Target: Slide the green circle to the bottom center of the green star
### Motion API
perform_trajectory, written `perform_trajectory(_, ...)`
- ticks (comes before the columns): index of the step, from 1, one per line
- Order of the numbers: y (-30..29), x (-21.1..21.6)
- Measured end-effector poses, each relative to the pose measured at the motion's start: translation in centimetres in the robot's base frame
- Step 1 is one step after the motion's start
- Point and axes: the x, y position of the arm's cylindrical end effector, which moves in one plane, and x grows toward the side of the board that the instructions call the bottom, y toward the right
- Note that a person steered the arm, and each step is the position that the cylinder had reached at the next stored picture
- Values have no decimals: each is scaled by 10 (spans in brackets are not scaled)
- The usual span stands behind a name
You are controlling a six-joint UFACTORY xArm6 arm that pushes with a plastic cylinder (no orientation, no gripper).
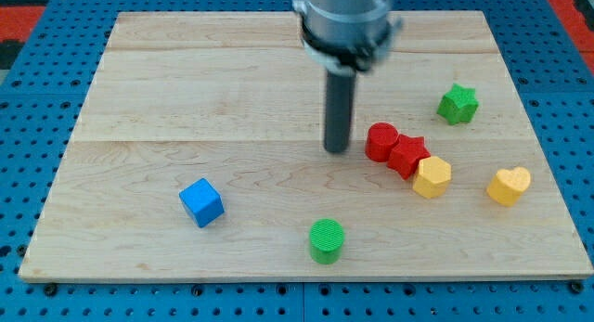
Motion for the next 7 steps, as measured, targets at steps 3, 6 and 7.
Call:
perform_trajectory(3, -86, 95)
perform_trajectory(6, -70, -69)
perform_trajectory(7, -126, -27)
